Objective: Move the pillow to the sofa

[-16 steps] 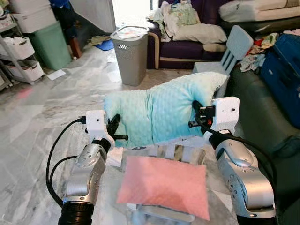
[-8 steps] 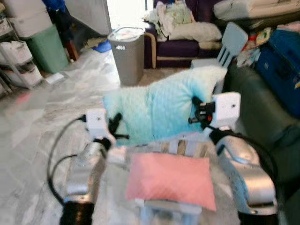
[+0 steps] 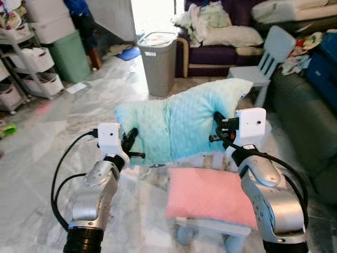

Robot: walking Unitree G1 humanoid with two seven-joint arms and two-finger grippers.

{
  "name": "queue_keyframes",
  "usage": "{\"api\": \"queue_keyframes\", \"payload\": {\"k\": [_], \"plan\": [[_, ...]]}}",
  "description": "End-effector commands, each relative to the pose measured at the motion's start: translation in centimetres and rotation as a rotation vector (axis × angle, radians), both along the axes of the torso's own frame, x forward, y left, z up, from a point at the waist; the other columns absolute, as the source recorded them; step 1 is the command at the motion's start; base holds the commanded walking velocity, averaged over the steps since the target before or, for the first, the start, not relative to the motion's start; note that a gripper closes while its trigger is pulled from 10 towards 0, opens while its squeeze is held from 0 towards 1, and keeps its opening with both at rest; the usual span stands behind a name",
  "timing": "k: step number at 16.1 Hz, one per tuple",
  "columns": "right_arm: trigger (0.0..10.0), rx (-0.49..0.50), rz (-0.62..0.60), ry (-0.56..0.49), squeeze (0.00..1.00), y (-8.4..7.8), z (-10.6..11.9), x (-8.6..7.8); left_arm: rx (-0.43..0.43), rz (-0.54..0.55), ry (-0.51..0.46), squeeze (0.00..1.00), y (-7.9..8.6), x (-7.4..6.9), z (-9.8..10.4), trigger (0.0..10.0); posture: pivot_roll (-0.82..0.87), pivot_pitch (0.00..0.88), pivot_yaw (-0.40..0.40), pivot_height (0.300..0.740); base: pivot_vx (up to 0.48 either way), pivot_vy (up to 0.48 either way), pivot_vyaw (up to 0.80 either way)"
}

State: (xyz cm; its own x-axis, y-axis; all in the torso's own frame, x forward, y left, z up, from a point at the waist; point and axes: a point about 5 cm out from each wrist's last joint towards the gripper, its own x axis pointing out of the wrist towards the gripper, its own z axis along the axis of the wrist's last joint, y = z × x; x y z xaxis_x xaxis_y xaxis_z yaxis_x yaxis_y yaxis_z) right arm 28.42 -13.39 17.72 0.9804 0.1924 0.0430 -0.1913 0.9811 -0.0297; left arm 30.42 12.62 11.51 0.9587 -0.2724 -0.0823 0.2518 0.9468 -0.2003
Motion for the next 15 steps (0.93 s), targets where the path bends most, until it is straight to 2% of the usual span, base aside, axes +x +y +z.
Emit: {"api": "queue_keyframes", "payload": {"k": [1, 6, 15], "plan": [[10.0, 0.003, 0.001, -0.023, 0.00, -0.05, 0.66, 0.02, 0.006, -0.031, -0.030, 0.00, -0.67, 0.07, 0.71, 10.0, -0.14, 0.000, 0.071, 0.740, 0.000, 0.000, 0.00], [10.0, -0.003, 0.001, -0.016, 0.00, -0.10, 0.61, 0.10, -0.013, -0.046, -0.056, 0.00, -0.89, 0.08, 0.91, 10.0, -0.14, 0.000, 0.067, 0.740, 0.000, 0.000, -0.78], [10.0, -0.012, 0.004, -0.019, 0.00, -0.17, 0.75, 0.27, -0.049, -0.066, -0.020, 0.00, -0.88, 0.18, 0.57, 10.0, -0.15, 0.000, 0.060, 0.740, 0.000, 0.000, -0.80]]}}
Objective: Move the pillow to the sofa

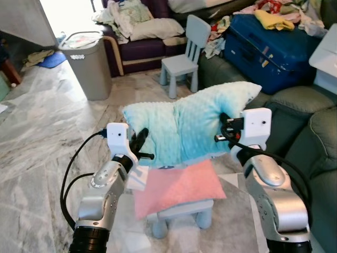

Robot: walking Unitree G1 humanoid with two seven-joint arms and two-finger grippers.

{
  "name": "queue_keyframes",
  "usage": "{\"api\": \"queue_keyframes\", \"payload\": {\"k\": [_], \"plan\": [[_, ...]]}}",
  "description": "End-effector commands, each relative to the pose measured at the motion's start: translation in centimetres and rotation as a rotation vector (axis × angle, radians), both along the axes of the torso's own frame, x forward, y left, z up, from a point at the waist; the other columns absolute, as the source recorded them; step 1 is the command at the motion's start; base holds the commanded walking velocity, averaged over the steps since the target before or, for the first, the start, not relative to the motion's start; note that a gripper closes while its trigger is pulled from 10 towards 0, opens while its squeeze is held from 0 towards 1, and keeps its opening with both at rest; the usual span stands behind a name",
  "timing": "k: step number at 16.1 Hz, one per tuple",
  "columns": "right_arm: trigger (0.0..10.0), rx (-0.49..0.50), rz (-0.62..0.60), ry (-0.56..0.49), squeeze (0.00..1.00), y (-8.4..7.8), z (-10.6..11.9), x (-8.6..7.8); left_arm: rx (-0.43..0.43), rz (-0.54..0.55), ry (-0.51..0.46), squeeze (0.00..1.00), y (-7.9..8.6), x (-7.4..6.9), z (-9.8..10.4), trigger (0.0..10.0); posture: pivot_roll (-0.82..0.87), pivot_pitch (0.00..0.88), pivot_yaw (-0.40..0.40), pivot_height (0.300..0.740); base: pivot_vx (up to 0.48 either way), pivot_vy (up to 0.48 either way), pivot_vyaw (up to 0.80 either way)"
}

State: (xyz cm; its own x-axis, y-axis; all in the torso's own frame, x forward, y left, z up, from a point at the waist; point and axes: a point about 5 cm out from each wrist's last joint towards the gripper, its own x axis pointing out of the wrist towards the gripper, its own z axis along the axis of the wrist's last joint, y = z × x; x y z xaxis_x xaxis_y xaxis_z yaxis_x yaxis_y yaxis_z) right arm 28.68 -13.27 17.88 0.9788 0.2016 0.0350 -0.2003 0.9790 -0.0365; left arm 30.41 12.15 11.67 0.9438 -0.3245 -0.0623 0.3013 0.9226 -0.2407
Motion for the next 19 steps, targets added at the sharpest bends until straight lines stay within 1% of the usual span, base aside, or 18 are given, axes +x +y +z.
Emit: {"api": "queue_keyframes", "payload": {"k": [1, 19], "plan": [[10.0, -0.005, -0.003, -0.026, 0.00, -0.31, 0.66, 0.05, -0.016, -0.027, -0.006, 0.00, -0.51, 0.18, 0.36, 10.0, -0.15, 0.000, 0.059, 0.740, 0.000, 0.000, -0.80], [10.0, -0.008, 0.002, -0.011, 0.00, -0.17, 0.51, -0.03, -0.034, -0.053, 0.022, 0.00, -0.70, -0.17, -0.03, 10.0, -0.15, 0.000, 0.061, 0.740, 0.000, 0.000, -0.80]]}}
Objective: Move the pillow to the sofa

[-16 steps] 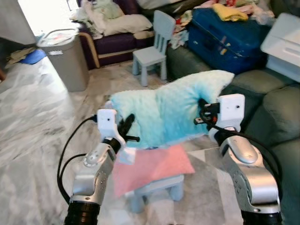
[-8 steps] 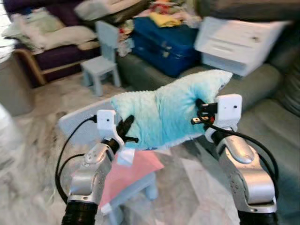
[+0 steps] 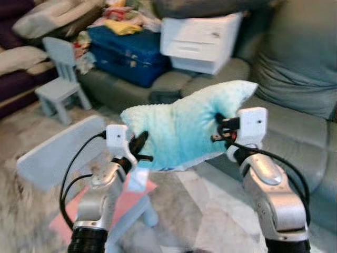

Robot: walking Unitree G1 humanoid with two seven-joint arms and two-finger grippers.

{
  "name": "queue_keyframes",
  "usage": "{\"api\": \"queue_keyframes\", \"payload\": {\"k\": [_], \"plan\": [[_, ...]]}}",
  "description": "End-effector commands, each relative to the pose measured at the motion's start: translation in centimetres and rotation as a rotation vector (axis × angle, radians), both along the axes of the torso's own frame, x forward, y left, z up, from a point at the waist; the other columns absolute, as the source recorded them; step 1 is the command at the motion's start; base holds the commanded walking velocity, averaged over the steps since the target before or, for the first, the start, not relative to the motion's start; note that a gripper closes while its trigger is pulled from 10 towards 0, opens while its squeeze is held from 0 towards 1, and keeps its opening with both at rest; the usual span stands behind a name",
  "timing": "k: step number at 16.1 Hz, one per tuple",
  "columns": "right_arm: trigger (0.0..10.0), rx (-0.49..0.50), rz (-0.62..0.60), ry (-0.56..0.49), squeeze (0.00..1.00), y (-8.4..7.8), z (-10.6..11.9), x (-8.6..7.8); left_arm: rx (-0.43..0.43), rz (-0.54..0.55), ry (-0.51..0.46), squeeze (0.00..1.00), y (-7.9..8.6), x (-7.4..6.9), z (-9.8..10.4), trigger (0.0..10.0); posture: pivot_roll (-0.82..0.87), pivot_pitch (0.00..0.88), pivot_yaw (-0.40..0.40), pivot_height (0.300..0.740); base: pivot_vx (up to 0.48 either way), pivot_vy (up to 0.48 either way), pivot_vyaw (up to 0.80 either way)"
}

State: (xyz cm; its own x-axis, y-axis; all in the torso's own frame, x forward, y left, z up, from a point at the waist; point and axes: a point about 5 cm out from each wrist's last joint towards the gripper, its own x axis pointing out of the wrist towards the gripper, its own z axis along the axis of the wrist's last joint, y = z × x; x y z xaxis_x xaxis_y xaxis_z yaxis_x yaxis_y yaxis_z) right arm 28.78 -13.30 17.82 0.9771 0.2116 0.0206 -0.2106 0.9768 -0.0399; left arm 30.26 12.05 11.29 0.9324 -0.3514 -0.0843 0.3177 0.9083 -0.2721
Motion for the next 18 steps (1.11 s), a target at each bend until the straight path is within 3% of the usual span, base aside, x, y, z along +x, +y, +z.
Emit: {"api": "queue_keyframes", "payload": {"k": [1, 4, 15, 18], "plan": [[10.0, -0.002, -0.009, -0.022, 0.00, -0.15, 0.53, -0.13, -0.013, -0.025, -0.012, 0.00, -0.57, 0.00, 0.40, 10.0, -0.15, 0.000, 0.062, 0.740, 0.000, 0.000, -0.80], [10.0, -0.001, -0.011, -0.020, 0.00, -0.15, 0.51, -0.13, -0.016, -0.024, -0.011, 0.00, -0.50, 0.03, 0.41, 10.0, -0.15, 0.000, 0.062, 0.740, 0.000, 0.000, 0.00], [10.0, -0.003, -0.008, -0.003, 0.00, -0.03, 0.23, -0.16, -0.047, -0.040, -0.005, 0.00, -0.68, -0.09, 0.48, 10.0, -0.15, 0.000, 0.067, 0.740, 0.000, 0.000, -0.78], [10.0, -0.006, 0.010, -0.019, 0.00, 0.24, 0.48, -0.19, -0.074, -0.064, -0.017, 0.00, -0.78, -0.20, 0.70, 10.0, -0.16, 0.000, 0.067, 0.740, 0.225, 0.097, 0.00]]}}
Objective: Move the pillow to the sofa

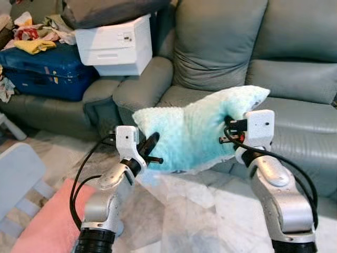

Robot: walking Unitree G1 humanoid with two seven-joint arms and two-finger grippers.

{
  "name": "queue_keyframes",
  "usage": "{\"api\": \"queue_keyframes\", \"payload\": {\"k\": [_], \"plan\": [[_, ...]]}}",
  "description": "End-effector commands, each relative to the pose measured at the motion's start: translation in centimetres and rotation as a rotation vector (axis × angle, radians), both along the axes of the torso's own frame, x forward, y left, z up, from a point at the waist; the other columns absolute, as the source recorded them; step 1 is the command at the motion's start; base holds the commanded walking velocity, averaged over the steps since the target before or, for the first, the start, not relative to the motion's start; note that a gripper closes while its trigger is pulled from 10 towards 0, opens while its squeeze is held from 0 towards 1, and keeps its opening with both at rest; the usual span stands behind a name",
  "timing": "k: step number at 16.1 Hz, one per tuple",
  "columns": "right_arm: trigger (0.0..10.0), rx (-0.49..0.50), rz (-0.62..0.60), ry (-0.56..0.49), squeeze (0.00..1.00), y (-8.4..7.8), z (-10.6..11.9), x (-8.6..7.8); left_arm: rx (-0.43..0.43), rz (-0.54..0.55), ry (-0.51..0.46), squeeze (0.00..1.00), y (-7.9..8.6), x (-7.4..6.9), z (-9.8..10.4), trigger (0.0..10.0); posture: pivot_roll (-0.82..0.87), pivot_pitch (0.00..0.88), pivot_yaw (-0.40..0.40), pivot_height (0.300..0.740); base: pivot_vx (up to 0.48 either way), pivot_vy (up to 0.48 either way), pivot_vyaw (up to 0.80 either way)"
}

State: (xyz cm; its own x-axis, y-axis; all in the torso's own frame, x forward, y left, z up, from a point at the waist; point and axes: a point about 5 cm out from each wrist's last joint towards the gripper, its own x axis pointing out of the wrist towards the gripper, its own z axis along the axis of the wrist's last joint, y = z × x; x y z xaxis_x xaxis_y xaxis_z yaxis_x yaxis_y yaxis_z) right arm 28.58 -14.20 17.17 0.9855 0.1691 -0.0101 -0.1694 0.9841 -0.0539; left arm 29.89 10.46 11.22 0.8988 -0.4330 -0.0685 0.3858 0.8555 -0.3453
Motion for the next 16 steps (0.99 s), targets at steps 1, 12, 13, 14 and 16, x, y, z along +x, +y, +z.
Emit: {"api": "queue_keyframes", "payload": {"k": [1, 12, 13, 14, 16], "plan": [[10.0, 0.013, 0.054, -0.048, 0.00, 1.2, 1.1, 0.0, -0.008, 0.009, -0.029, 0.00, 0.8, 0.1, 0.7, 10.0, -0.16, 0.000, 0.068, 0.740, 0.382, 0.292, 0.00], [10.0, -0.001, 0.068, -0.037, 0.00, 1.4, 1.0, -0.1, 0.027, -0.062, -0.018, 0.00, -0.1, -0.4, 0.3, 10.0, -0.16, 0.000, 0.068, 0.740, 0.427, 0.146, 0.00], [10.0, 0.000, 0.069, -0.036, 0.00, 1.5, 0.9, -0.1, 0.027, -0.075, -0.011, 0.00, -0.3, -0.5, 0.2, 10.0, -0.16, 0.000, 0.069, 0.740, 0.480, 0.000, 0.00], [10.0, -0.001, 0.071, -0.033, 0.00, 1.5, 0.9, -0.1, 0.033, -0.078, 0.007, 0.00, -0.5, -0.6, -0.1, 10.0, -0.16, 0.000, 0.069, 0.740, 0.480, 0.000, 0.00], [10.0, -0.002, 0.071, -0.030, 0.00, 1.6, 0.8, -0.2, 0.024, -0.087, 0.001, 0.00, -0.6, -0.7, 0.0, 10.0, -0.16, 0.000, 0.069, 0.740, 0.000, 0.000, 0.00]]}}
